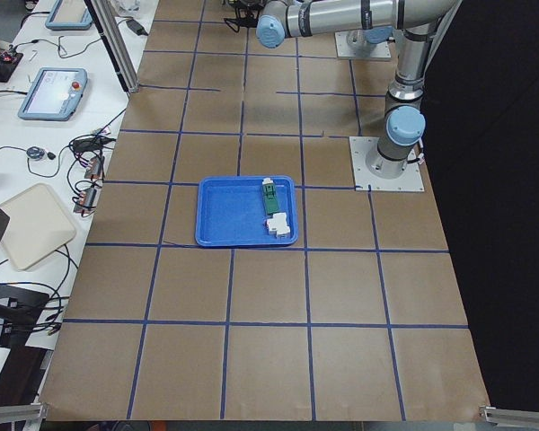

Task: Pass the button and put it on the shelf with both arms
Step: 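Close the right gripper on the button body below the left gripper, then open the left gripper and pull it back while the right gripper holds the button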

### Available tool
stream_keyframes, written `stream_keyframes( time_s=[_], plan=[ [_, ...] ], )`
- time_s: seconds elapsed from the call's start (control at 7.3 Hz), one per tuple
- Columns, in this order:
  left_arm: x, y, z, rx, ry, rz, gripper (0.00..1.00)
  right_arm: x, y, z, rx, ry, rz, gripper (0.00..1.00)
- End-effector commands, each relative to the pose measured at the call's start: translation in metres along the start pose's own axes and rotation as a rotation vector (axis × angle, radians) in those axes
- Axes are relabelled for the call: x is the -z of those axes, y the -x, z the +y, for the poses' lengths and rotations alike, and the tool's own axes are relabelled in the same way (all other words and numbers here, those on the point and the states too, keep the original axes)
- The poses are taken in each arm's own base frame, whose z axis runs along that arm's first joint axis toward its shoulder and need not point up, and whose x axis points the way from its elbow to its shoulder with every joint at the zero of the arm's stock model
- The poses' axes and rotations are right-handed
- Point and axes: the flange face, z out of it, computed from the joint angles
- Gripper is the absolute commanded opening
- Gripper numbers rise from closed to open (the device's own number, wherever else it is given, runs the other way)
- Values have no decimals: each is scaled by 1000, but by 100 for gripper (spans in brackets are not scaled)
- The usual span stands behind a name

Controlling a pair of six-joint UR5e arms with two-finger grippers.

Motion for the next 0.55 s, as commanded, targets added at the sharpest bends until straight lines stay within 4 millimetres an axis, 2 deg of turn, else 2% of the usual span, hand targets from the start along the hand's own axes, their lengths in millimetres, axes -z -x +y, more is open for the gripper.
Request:
stream_keyframes(
  time_s=[0.0,0.14,0.41],
  plan=[
    [2,0,2,-4,-11,9,85,0,0,0,1,-1,1,0],
    [3,0,4,-10,-8,11,100,0,0,0,2,-1,0,0],
    [4,1,7,-19,6,12,100,0,-2,1,7,4,2,0]
  ],
)
